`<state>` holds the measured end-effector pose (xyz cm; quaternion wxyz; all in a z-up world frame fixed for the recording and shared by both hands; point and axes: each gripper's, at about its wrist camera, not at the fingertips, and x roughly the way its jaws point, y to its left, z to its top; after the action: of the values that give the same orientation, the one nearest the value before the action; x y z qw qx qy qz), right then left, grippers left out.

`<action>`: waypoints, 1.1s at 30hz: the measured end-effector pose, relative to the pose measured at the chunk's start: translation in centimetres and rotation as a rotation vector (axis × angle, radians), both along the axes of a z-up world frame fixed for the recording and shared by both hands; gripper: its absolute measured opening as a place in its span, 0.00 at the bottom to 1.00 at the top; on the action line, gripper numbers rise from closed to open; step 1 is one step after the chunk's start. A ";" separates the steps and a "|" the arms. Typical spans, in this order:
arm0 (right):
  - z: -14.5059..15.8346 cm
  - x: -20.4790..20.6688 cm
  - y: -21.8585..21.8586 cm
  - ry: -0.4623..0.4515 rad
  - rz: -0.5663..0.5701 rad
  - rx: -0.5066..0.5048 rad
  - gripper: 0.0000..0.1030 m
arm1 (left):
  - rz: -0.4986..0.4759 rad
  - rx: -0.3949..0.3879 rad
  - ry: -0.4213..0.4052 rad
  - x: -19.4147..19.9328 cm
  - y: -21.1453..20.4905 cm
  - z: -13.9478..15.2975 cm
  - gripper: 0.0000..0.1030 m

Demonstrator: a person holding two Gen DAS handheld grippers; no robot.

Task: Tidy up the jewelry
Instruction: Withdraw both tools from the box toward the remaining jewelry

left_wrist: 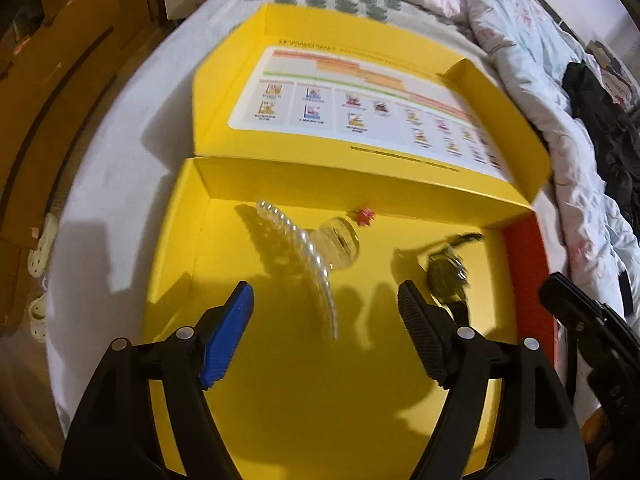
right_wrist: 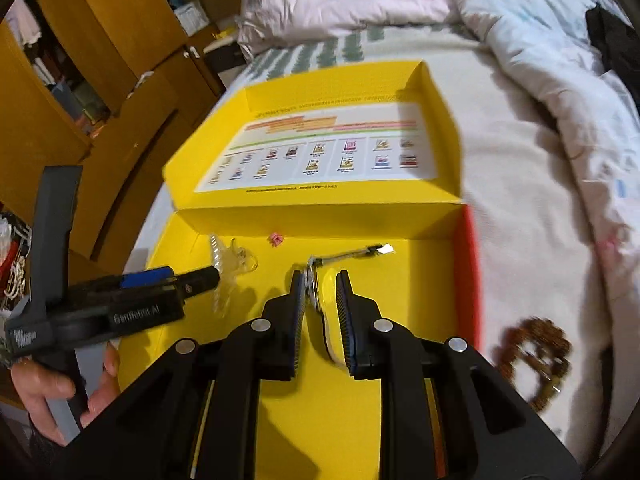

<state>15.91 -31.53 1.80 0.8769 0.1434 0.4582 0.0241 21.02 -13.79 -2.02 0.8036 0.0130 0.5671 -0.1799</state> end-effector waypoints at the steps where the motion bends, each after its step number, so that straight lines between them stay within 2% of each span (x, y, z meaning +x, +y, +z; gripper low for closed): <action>1: 0.5 -0.9 -0.2 -0.006 0.000 -0.005 0.21 | -0.009 0.011 -0.018 -0.9 0.3 0.8 0.73; 4: 2.4 -4.8 -1.0 -0.024 -0.008 -0.012 0.21 | 0.005 0.018 -0.067 -2.2 0.8 2.2 0.76; 9: 3.4 -11.0 -2.0 -0.034 -0.031 -0.026 0.22 | 0.029 -0.017 -0.109 -6.9 4.5 3.4 0.78; 11: 3.1 -13.5 -2.4 -0.028 -0.041 -0.030 0.26 | 0.038 -0.016 -0.113 -8.5 5.9 2.9 0.78; 15: 1.7 -17.2 -2.7 -0.024 -0.061 -0.013 0.47 | 0.073 -0.013 -0.134 -11.2 9.5 2.9 0.78; 19: -0.2 -19.3 -2.4 -0.012 -0.063 0.014 0.49 | 0.119 -0.014 -0.170 -13.7 13.3 2.4 0.85; 21: -1.6 -19.8 -2.1 0.026 -0.081 0.025 0.52 | 0.150 -0.017 -0.155 -14.6 15.6 1.4 0.85; 24: -2.7 -20.3 -1.5 0.033 -0.088 0.039 0.53 | 0.189 -0.024 -0.111 -15.4 18.0 -0.3 0.85; 28: -3.7 -20.6 -0.5 0.053 -0.080 0.016 0.53 | 0.190 0.050 -0.070 -15.9 18.6 -2.3 0.85; 33: -5.1 -21.1 0.0 0.073 -0.074 0.003 0.53 | 0.191 0.098 0.014 -15.8 18.4 -4.6 0.85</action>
<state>-5.18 -31.55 -3.34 0.8597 0.1625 0.4840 -0.0125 5.21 4.62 -6.65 0.8116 -0.0030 0.5795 -0.0746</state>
